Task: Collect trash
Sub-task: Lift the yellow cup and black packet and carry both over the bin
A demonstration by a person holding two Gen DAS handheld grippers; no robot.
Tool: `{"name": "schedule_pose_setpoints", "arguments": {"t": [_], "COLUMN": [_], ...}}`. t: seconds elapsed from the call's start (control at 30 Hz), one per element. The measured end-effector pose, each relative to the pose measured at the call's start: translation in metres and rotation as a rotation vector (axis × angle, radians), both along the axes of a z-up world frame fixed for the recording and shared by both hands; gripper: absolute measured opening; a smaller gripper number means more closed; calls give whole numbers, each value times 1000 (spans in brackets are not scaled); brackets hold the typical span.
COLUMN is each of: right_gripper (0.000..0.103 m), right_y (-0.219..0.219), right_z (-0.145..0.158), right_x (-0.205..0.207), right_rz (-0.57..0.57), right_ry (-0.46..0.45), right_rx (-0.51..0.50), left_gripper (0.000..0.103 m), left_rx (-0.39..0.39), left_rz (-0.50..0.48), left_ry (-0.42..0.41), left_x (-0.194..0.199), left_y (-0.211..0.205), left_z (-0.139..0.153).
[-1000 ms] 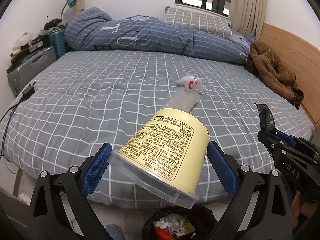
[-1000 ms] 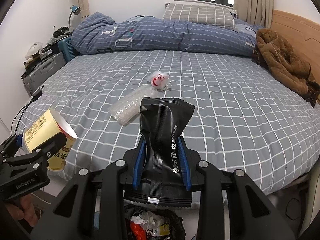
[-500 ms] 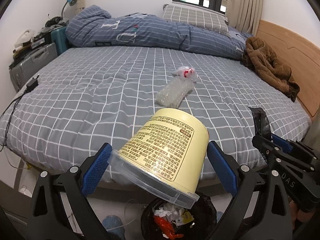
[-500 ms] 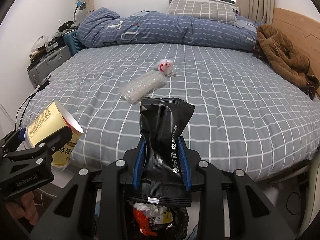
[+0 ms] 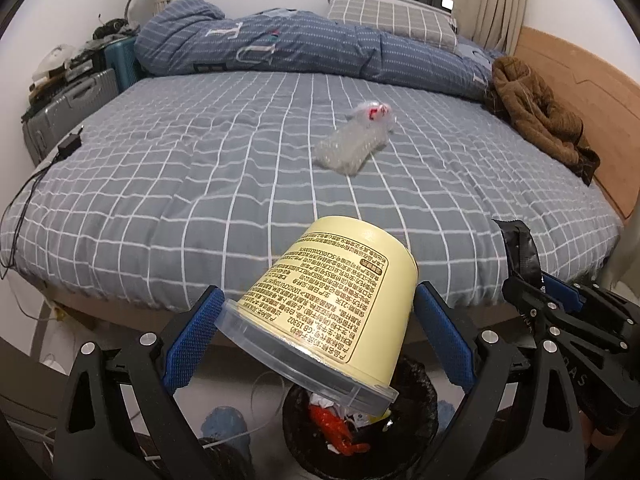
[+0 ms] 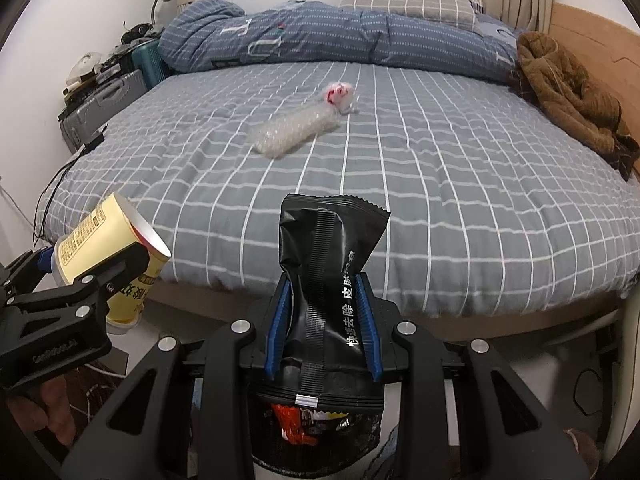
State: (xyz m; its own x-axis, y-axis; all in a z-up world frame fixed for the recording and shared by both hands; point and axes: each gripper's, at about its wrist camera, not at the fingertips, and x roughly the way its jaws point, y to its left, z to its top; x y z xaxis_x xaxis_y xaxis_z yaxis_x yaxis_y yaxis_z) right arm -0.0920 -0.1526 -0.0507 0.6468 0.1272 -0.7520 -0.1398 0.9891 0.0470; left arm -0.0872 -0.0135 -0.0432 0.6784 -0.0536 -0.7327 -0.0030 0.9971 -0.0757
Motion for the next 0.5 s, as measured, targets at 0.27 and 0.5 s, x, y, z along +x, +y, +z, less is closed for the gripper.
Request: {"name": "schedule_pose_setpoints", "arguments": {"t": [0.27,0.5], "right_gripper": [31,31], "right_y": [0,1], "right_z": [-18,-34], "right_x": [-14,-24], "right_rz": [5,5], "right_ry": [44,85], "right_rx": [-10,-15], "left_gripper": [93,93], "left_rx": [2,-4], "left_rz": [-4,-3], "left_ry": [39,82], "left_x": [-13,-26], "left_y": [-2,-1], "left_z": [-15,-30]}}
